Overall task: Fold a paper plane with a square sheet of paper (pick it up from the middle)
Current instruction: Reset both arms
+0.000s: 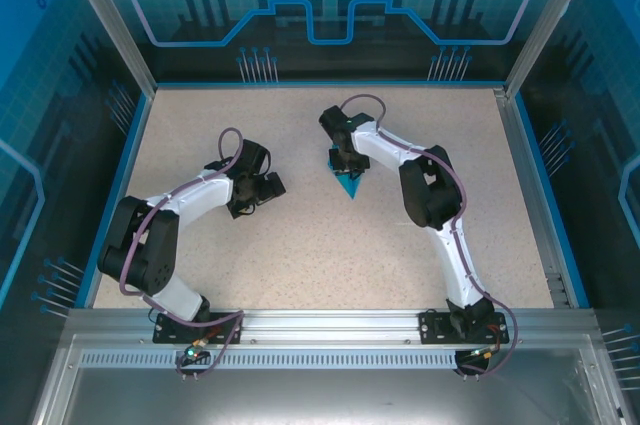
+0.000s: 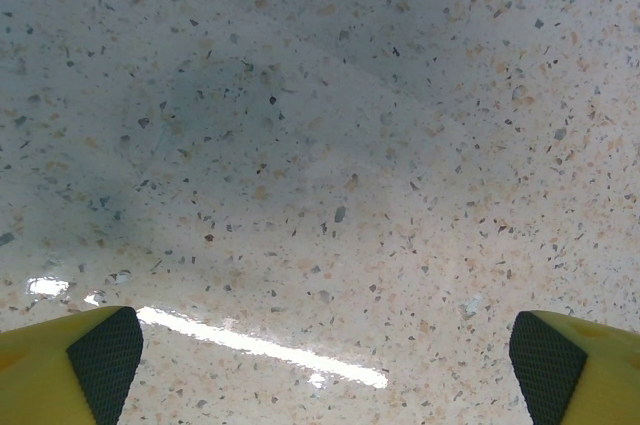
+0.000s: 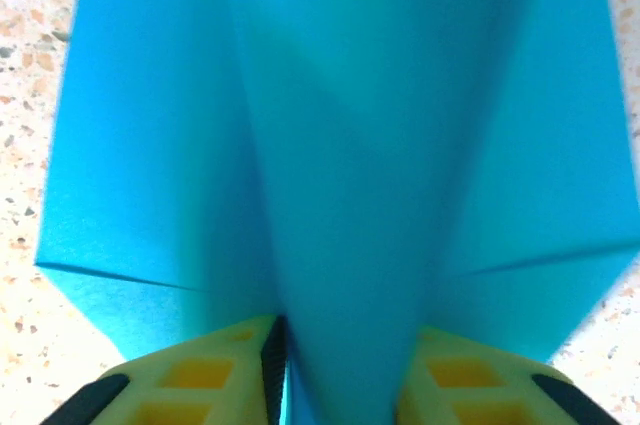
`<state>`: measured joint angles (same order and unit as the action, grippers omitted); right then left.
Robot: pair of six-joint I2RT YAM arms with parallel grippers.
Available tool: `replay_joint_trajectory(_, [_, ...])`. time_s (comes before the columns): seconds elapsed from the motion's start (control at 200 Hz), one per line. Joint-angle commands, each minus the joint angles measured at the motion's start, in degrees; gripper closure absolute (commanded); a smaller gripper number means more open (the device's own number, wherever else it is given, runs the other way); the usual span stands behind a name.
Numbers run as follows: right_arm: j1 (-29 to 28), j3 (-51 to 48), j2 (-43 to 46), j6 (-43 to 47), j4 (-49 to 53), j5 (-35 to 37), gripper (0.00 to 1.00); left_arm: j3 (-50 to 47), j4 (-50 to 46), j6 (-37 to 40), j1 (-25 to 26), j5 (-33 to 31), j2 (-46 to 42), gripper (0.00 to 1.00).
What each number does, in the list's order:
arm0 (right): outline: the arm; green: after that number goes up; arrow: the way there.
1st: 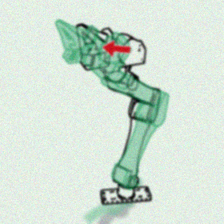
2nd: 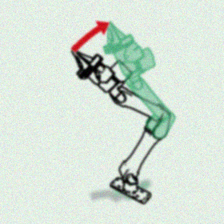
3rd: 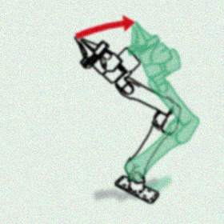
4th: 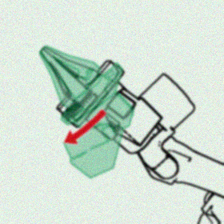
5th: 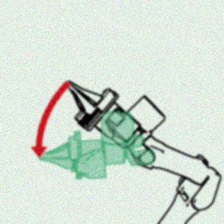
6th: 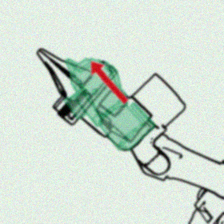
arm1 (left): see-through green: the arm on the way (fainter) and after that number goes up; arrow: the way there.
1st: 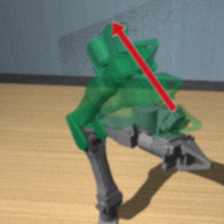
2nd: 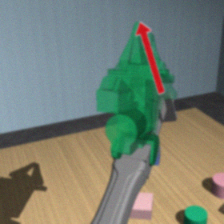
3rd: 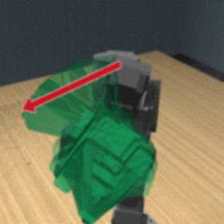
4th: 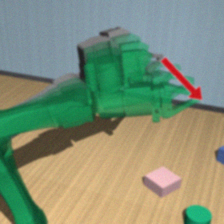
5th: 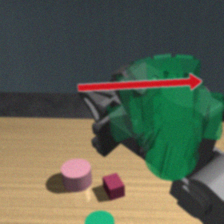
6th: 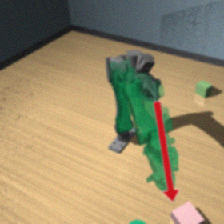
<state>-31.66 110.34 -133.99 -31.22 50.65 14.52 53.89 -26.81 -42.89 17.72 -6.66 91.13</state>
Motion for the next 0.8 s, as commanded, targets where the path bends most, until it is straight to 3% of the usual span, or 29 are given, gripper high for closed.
replay_joint_trajectory(0.0, [0.5, 2.6, 5.5, 0.0, 3.2, -0.1, 0.59, 2.0, -2.4, 1.8, -0.5, -0.4, -0.8, 0.02])
replay_joint_trajectory(0.265, [0.9, -1.4, 19.4, 1.8, 0.7, 0.2, 0.32, 6.7, -5.7, 3.1, -0.5, -4.0, -2.7, 0.01])
replay_joint_trajectory(0.5, [6.3, -17.3, 35.4, 3.1, -8.6, 8.9, 0.01, 8.2, -4.8, 8.5, -2.3, -11.8, -8.5, 0.02])
replay_joint_trajectory(0.79, [19.6, -45.8, 55.7, 7.4, -26.7, 16.2, 0.00, -4.0, 7.8, 16.3, -10.3, -20.9, -22.0, 0.02])
